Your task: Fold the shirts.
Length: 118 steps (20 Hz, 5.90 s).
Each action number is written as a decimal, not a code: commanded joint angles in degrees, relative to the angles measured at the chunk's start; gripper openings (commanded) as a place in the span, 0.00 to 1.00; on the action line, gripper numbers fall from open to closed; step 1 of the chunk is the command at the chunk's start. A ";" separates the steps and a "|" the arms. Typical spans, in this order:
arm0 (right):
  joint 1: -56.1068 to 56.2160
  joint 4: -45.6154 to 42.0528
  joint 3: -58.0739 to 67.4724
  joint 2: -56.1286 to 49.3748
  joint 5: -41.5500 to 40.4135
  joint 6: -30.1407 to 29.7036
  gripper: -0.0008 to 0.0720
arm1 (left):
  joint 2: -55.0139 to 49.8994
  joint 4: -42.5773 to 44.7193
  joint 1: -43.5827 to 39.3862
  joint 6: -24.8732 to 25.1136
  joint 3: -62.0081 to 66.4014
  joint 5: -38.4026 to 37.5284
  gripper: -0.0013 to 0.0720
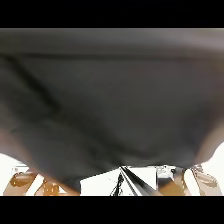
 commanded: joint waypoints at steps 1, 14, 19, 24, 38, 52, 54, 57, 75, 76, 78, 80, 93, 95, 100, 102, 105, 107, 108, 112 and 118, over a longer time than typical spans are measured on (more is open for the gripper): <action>-0.04 2.01 -15.54 -0.31 -4.96 -2.51 0.04 | -4.17 -5.90 -0.28 -0.61 -12.63 3.76 0.05; 0.04 25.38 -21.42 -49.33 -31.19 -15.47 0.04 | -52.85 -31.30 -0.31 1.75 -9.27 33.79 0.05; 2.27 28.35 -11.69 -62.27 -30.27 -14.32 0.04 | -61.92 -35.87 -0.28 1.09 -7.28 32.39 0.05; 3.15 27.43 -11.15 -64.96 -28.33 -13.62 0.04 | -65.59 -35.93 0.20 1.53 -7.28 23.47 0.05; 1.33 9.14 -22.88 -64.43 -9.86 -15.28 0.04 | -66.77 -30.38 4.52 10.01 -14.53 3.78 0.05; -10.69 5.05 -39.43 -35.93 -20.85 -14.99 0.86 | -49.27 -22.64 15.15 15.76 -38.49 2.08 0.98; -11.89 8.52 -52.06 -26.56 -24.39 -14.99 0.86 | -43.93 -27.39 18.97 17.99 -49.59 8.11 0.98; -11.82 15.85 -65.07 -17.73 -25.75 -15.21 0.86 | -38.84 -39.52 23.54 24.48 -61.18 12.48 0.98; -21.18 -0.72 -71.91 -15.28 -16.15 -5.05 0.86 | -38.34 -50.21 15.78 34.38 -70.49 9.42 0.05; -19.96 0.92 -73.57 -15.28 -15.13 -5.42 0.86 | -38.07 -50.73 15.78 34.38 -70.49 10.54 0.05; -16.35 1.40 -75.97 -15.96 -14.12 -6.56 0.86 | -37.88 -51.87 15.78 34.42 -70.47 10.99 0.05; -14.05 2.10 -76.15 -18.49 -13.68 -6.73 0.86 | -37.88 -52.02 15.76 34.58 -70.47 11.17 0.05; -2.08 15.43 -67.23 -31.10 -24.20 -12.90 0.04 | -37.88 -52.06 15.91 34.53 -68.54 12.02 0.05; -2.12 14.23 -62.66 -31.10 -21.70 -13.29 0.04 | -37.90 -53.18 15.89 34.51 -64.59 8.87 0.05; -2.08 16.94 -48.00 -37.03 -20.28 -12.85 0.04 | -40.83 -54.55 14.43 26.32 -48.35 12.31 0.05; -2.05 20.37 -43.15 -41.46 -20.68 -13.22 0.04 | -45.72 -54.55 12.28 24.04 -39.85 12.66 0.05; -2.05 25.35 -37.16 -48.24 -23.61 -15.04 0.04 | -56.04 -54.53 8.59 21.38 -25.94 12.83 0.05; -2.05 28.89 -34.62 -52.48 -25.07 -15.08 0.04 | -63.01 -54.53 6.56 17.97 -17.92 12.70 0.05; -2.05 29.94 -33.38 -54.40 -25.35 -15.10 0.04 | -66.23 -54.53 5.75 15.98 -14.29 12.52 0.05; -2.08 30.25 -30.27 -58.93 -26.32 -15.19 0.05 | -74.05 -54.47 4.26 12.31 -7.13 11.13 0.05; -6.71 28.17 -27.63 -59.54 -22.49 -16.83 0.87 | -74.07 -44.98 9.86 7.72 -3.91 0.81 0.98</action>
